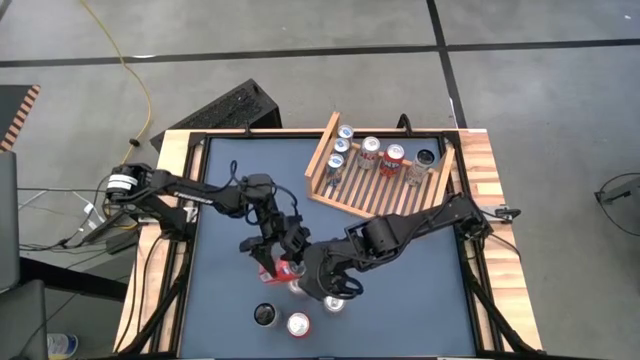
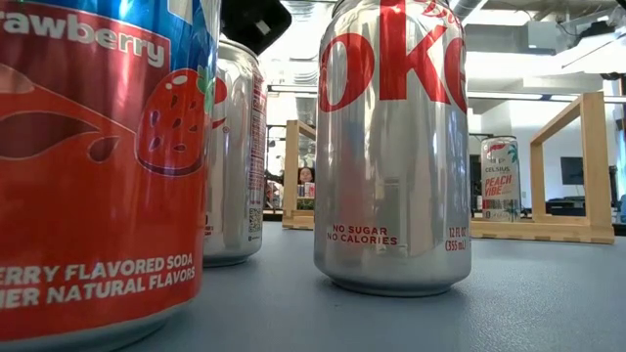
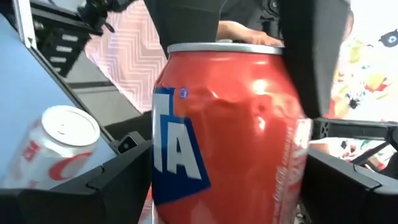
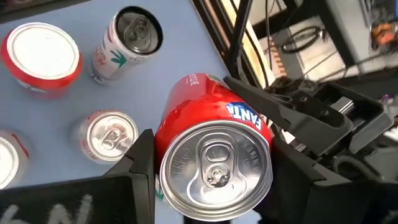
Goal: Place canned beverage on shelf
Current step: Put the top red soda can aligned with the other red soda can on the shelf
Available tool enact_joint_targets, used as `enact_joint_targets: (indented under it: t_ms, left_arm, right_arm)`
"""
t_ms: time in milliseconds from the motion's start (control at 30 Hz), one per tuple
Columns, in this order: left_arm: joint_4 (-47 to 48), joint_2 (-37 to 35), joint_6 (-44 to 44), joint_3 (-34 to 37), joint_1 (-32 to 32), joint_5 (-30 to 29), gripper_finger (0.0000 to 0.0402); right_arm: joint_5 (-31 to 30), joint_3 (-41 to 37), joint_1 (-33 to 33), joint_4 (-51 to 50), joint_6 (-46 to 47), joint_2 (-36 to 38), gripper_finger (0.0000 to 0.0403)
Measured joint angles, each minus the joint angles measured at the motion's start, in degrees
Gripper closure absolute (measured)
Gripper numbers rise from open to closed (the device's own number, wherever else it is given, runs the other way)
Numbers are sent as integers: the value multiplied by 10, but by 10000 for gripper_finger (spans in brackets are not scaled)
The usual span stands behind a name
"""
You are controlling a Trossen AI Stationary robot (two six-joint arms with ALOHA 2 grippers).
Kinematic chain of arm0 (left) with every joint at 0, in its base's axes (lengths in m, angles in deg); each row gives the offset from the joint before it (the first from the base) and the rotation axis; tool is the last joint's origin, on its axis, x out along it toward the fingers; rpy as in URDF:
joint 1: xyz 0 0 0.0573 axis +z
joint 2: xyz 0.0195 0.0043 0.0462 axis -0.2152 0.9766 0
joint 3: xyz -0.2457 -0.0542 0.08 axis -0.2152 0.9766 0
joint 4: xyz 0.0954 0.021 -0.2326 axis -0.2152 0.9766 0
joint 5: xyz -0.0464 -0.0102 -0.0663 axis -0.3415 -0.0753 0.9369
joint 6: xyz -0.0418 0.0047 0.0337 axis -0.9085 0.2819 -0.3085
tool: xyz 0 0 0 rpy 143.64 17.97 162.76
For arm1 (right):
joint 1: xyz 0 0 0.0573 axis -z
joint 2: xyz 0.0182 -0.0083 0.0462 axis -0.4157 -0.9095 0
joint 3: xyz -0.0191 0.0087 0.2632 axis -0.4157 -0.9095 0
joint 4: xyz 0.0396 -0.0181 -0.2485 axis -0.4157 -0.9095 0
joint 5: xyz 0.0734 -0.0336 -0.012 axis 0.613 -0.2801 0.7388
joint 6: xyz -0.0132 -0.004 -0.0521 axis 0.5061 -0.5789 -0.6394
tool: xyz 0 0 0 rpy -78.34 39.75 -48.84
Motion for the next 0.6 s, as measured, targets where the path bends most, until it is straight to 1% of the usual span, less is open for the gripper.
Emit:
enact_joint_targets:
  t_ms: [267, 333, 400, 467, 600]
  left_arm:
    - [0, 0, 16, 0, 46, 10, 67]
    - [1, 0, 16, 1, 52, 4, 67]
    - [1, 0, 16, 1, 57, -17, 67]
    - [6, 2, 14, 1, 63, -21, 67]
    - [2, 1, 6, 1, 79, -16, 67]
  right_arm:
    - [-1, 0, -4, -25, 57, 6, 211]
    - [1, 0, -5, -32, 64, 6, 211]
    - [14, 0, -8, -22, 69, 6, 211]
    - [18, 2, -11, -16, 72, 6, 211]
    - [10, 14, -15, -53, 83, 7, 211]
